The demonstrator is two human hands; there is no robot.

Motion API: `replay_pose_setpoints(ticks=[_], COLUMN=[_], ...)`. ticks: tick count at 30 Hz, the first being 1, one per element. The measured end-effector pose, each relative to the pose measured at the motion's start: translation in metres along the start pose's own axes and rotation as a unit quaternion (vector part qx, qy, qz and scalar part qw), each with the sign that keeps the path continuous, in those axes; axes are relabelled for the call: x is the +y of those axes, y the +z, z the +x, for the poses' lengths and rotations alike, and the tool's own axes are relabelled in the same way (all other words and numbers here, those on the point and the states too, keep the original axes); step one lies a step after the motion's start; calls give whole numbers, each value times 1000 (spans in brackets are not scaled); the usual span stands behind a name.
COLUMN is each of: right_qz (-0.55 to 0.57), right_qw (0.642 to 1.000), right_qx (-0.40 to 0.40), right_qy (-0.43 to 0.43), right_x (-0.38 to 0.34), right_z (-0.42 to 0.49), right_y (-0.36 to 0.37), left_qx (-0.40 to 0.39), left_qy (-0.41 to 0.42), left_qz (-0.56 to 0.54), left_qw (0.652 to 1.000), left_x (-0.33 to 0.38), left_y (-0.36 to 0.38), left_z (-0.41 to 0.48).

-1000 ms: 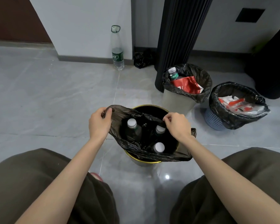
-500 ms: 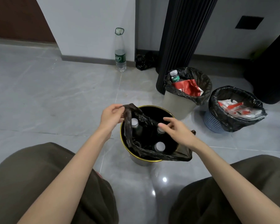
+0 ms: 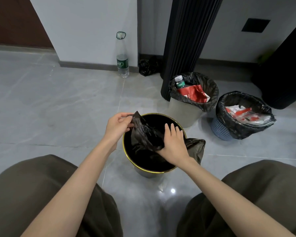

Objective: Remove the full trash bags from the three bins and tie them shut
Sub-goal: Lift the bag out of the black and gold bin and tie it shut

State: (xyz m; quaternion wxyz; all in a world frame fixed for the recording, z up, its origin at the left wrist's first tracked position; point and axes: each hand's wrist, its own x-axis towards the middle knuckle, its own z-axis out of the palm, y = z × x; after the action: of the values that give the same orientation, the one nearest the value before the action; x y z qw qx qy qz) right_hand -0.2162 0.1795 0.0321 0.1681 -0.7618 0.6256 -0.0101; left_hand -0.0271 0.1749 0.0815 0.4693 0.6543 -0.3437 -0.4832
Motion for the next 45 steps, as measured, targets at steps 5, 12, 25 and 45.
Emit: replay_pose_setpoints(ticks=[5, 12, 25, 45], right_qz=[64, 23, 188, 631], right_qw=[994, 999, 969, 733], right_qx=[-63, 27, 152, 252], right_qy=[65, 21, -42, -36], right_x=[10, 15, 19, -9], right_z=[26, 32, 8, -11], right_y=[7, 14, 3, -109], left_qx=[0, -31, -25, -15], left_qy=[-15, -18, -109, -205], left_qz=[25, 68, 236, 34], left_qw=[1000, 997, 965, 978], left_x=[-12, -22, -56, -107], left_y=[-7, -1, -15, 10], left_z=[7, 7, -12, -12])
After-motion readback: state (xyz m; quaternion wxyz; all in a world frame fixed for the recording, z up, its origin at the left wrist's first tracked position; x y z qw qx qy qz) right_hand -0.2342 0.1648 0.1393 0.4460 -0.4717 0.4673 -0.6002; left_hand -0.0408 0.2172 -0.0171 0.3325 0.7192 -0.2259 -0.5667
